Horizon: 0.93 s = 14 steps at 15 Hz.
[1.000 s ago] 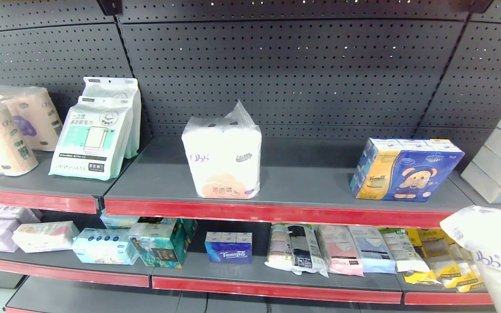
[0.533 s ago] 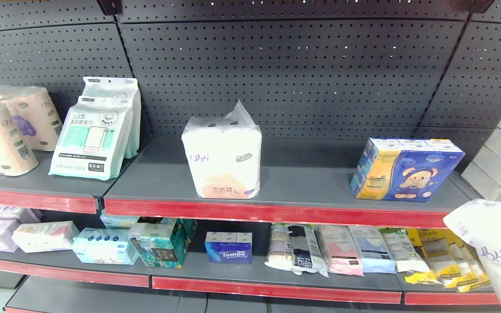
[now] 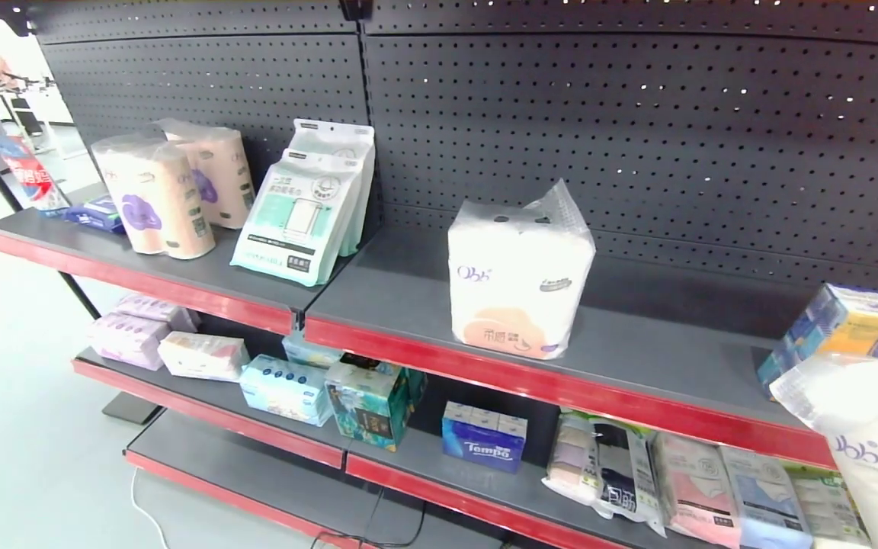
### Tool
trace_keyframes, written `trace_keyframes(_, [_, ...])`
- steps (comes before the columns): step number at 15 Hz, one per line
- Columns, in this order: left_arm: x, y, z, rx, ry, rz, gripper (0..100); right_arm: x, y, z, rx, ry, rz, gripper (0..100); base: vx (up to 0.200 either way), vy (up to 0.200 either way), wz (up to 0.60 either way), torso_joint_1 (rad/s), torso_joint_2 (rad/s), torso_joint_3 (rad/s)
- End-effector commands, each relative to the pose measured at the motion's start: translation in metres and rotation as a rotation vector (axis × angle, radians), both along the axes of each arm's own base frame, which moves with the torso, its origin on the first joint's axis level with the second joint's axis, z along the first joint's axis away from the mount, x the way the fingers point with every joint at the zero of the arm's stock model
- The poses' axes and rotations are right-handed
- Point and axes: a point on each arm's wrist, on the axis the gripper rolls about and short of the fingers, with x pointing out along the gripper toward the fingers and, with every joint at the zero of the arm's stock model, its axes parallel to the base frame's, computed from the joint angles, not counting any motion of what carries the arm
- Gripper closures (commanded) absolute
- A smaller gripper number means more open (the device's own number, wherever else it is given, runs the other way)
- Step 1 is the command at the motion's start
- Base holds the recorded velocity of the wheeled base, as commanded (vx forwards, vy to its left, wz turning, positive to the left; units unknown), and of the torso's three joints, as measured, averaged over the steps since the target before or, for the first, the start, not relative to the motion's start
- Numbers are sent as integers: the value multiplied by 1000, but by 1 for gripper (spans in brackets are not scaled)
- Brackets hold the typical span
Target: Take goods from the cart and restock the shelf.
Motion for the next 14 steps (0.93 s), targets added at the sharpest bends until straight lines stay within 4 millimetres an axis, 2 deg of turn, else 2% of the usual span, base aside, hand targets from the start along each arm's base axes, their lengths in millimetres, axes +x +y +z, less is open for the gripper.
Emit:
trace_keyframes(1, [0, 0, 0, -6, 3, 3, 0, 0, 1, 9, 16, -16, 74, 100, 0, 0, 0, 0, 0, 0])
trace_keyframes(4, [0, 0, 0, -7, 3, 4, 0, 18, 4, 38, 105, 13, 186, 100, 0, 0, 0, 0, 0, 0])
trace_keyframes(6, [0, 0, 0, -47, 1, 11, 0, 42, 6, 58, 139, 12, 228, 100, 0, 0, 0, 0, 0, 0])
trace_keyframes(10, [1, 0, -4, -70, 6, -12, 0, 93, 18, 73, 182, -12, 334, 100, 0, 0, 0, 0, 0, 0])
trace_keyframes(12, [1, 0, -4, -70, 6, -12, 0, 108, 21, 80, 224, -10, 343, 100, 0, 0, 0, 0, 0, 0])
trace_keyframes(14, [1, 0, -4, -70, 6, -12, 0, 114, 26, 84, 245, -1, 368, 100, 0, 0, 0, 0, 0, 0])
